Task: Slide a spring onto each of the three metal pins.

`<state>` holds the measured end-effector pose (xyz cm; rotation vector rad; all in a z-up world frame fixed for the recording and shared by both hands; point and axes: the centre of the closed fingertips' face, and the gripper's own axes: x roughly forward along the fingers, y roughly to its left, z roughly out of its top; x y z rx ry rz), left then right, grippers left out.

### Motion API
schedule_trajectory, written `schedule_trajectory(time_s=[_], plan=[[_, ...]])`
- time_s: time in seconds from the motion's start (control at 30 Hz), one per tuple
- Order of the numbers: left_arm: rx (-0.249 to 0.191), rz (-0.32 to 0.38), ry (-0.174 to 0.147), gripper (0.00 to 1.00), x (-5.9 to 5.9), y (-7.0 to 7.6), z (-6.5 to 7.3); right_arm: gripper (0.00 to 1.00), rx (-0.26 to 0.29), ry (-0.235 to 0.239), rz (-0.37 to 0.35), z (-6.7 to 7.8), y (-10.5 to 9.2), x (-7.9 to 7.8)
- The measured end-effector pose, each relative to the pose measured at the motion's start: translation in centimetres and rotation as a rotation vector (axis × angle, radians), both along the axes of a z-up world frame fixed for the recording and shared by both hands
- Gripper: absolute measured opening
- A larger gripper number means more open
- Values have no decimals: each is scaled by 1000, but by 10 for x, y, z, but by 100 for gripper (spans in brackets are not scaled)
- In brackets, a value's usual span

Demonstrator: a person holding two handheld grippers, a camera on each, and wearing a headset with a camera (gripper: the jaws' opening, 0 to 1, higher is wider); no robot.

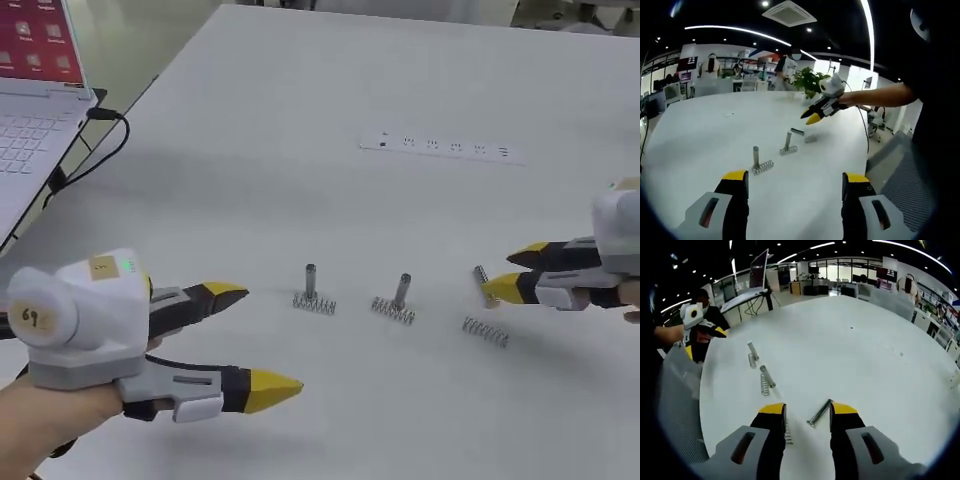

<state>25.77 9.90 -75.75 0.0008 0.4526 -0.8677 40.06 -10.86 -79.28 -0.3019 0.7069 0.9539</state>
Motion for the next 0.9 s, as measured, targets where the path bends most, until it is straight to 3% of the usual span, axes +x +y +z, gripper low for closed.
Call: schedule_trajectory(time_s=[0.1, 0.23, 0.57, 0.9], plan=[[-11, -8, 6, 73, -2, -2, 0, 31, 29, 16, -18, -1, 4, 5], [-10, -8, 4, 73, 0, -1, 0, 29, 16, 33, -48, -7, 3, 14], [-7, -8, 6, 73, 1, 1, -1, 20, 2, 151, -178, -28, -3, 31], [-8, 9, 13, 73, 1, 8, -3, 16, -36, 204, -225, -44, -3, 33]])
